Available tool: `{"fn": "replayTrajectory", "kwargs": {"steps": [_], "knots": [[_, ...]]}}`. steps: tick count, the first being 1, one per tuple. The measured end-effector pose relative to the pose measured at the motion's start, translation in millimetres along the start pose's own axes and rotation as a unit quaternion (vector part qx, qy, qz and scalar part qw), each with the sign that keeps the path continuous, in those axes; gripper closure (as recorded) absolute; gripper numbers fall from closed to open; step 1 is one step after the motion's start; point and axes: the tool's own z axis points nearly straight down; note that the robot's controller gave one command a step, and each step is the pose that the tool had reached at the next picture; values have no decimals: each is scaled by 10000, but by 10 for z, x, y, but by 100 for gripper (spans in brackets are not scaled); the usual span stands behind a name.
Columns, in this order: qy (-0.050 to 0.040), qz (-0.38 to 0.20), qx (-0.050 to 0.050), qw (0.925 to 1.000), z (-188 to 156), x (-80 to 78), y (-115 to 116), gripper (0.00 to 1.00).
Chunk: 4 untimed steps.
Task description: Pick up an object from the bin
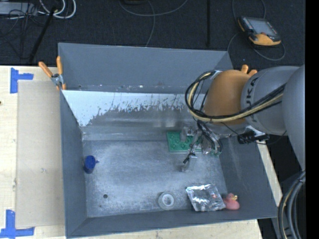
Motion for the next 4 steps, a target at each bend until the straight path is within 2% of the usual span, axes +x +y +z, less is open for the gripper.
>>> {"fn": "replayTrajectory", "kwargs": {"steps": [1, 2, 3, 4], "knots": [[-36, -8, 4, 10000, -59, -27, -3, 100], [-41, -360, 5, 9993, -1557, 541, -33, 100], [13, 1069, 4, 9943, -924, 302, 188, 100], [-40, 1036, 0, 9946, -1488, 138, 124, 100]]}}
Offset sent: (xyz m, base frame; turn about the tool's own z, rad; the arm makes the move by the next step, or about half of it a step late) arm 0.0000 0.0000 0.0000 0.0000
